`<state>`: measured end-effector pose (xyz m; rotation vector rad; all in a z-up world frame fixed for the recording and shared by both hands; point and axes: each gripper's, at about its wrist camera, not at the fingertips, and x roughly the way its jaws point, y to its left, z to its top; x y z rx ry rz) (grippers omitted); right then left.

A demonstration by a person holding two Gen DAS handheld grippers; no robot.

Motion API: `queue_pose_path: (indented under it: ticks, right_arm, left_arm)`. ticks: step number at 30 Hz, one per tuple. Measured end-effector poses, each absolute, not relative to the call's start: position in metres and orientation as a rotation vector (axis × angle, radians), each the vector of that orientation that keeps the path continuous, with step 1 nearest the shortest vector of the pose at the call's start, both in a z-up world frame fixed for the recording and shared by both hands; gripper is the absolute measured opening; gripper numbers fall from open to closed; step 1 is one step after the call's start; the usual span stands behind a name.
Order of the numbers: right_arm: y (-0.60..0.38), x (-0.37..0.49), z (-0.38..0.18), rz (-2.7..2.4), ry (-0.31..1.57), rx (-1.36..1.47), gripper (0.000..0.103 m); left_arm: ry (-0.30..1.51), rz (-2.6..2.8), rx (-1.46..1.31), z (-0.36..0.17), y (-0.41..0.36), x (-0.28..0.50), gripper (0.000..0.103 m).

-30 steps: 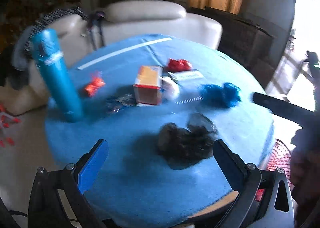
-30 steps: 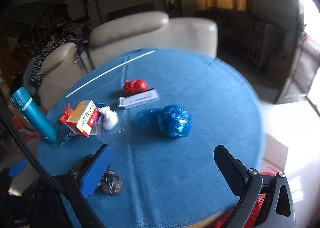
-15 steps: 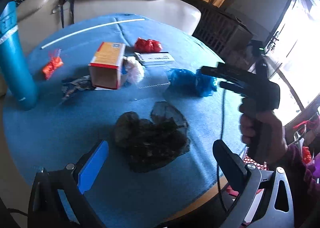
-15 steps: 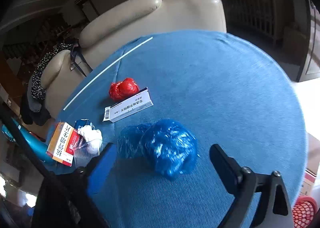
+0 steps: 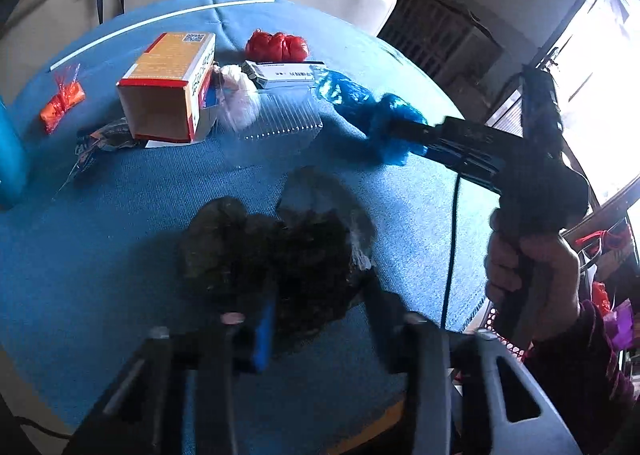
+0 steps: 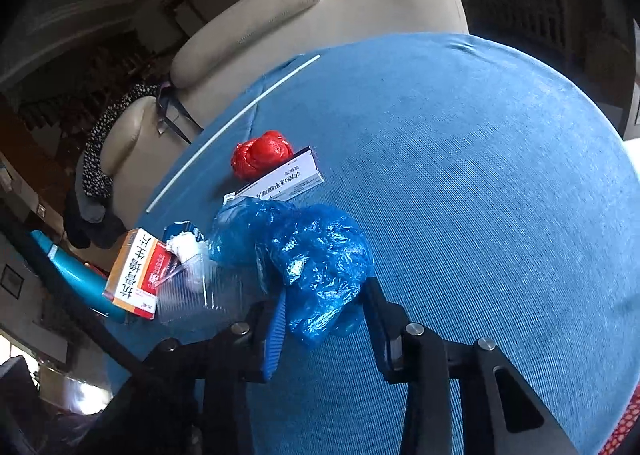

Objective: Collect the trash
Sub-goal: 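Grasp the black plastic bags with the left tool while the right tool grasps the blue bag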

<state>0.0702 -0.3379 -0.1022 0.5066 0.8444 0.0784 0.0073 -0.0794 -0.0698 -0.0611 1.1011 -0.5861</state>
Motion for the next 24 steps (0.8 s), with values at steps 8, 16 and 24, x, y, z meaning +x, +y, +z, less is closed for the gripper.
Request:
queue_pose_path:
  ticks: [8, 16, 24]
  right_arm:
    - [-0.348, 0.024, -0.095, 0.083, 0.8, 0.548, 0.038]
    - [-0.368, -0.022, -0.082, 0.08, 0.747, 0.592, 0.038]
    - [-0.374, -0.042, -0.084, 0.084, 0.74, 0.604, 0.038]
  left_arm:
    - [1.073, -0.591, -0.073, -0.068, -0.074, 0.007, 0.006]
    - [0.999, -0.598, -0.055, -0.052, -0.068, 0.003, 0.005]
    - [1.044, -0.516, -0.09, -0.064, -0.059, 0.014, 0.066]
